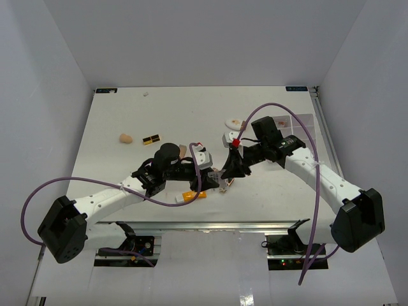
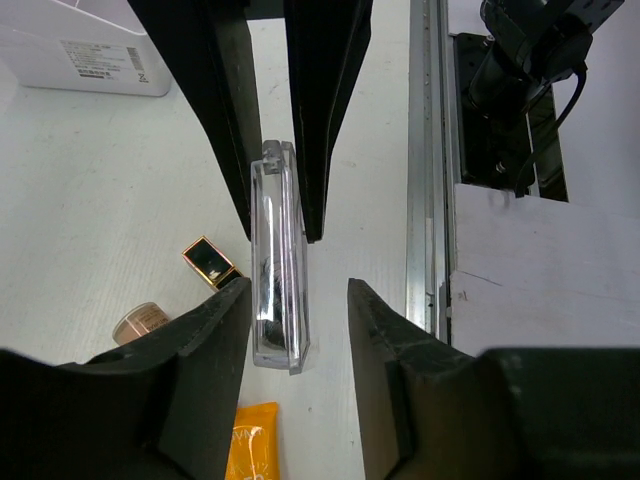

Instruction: Organize the makeup

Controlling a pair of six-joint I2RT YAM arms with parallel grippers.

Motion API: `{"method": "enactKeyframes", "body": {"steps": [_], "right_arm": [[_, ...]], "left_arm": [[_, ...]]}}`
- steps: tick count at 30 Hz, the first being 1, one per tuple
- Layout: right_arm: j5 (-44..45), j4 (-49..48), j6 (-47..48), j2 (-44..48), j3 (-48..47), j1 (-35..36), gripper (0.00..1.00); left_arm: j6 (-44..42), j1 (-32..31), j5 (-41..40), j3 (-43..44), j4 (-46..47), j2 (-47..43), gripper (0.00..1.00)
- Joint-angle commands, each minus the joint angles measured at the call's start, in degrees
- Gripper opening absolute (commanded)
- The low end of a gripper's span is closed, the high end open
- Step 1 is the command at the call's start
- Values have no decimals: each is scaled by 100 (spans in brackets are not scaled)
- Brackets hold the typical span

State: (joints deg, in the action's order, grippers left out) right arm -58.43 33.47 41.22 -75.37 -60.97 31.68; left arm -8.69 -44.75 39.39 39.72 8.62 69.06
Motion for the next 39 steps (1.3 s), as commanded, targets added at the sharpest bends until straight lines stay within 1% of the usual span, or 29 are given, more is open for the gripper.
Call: {"method": "enactKeyframes", "body": {"steps": [1, 3, 4, 6, 10, 13, 15, 17, 21, 23, 26, 28, 31, 35, 39], "right_arm": [[-103, -186, -49, 32, -7, 22, 15], [-111, -179, -28, 48, 1, 22, 15], [-100, -172, -11, 65, 11, 18, 14], [-31, -147, 51, 120, 42, -1, 13], [330, -46, 323, 323, 202, -124, 12], [469, 62, 544, 488, 361, -322, 13], [430, 232, 905, 580, 401, -709, 13], [328, 418, 1331, 602, 322, -1309, 13], [220, 899, 1967, 385, -202, -2253, 13], [247, 1139, 2301, 230, -646, -2812, 12], [350, 1241, 2720, -29, -1034, -3434, 11], [358, 1239, 2896, -145, -1200, -3731, 11], [268, 1235, 3022, -429, -1656, -4277, 11], [127, 1126, 3262, -788, -1986, -4571, 10], [26, 630, 3274, -890, -1862, -4610, 10]], "left_arm": [[86, -25, -57, -21, 93, -130, 60], [112, -25, -106, -63, 116, -193, 68], [127, -25, -214, -97, 135, -280, 73], [140, -25, -454, -141, 161, -400, 79], [202, -25, -1240, -206, 214, -894, 85], [253, -25, -1928, -240, 231, -1222, 86], [331, -25, -2421, -273, 264, -1531, 87], [398, -25, -2831, -353, 320, -1768, 88], [419, -16, -3543, -460, 411, -2031, 93], [402, -16, -3612, -410, 320, -1979, 93], [395, -16, -3474, -350, 245, -1885, 93], [393, -16, -3386, -334, 235, -1861, 96], [386, -16, -3380, -328, 219, -1852, 96], [386, -15, -3314, -314, 199, -1789, 96], [369, -7, -3284, -303, 166, -1747, 96]]}}
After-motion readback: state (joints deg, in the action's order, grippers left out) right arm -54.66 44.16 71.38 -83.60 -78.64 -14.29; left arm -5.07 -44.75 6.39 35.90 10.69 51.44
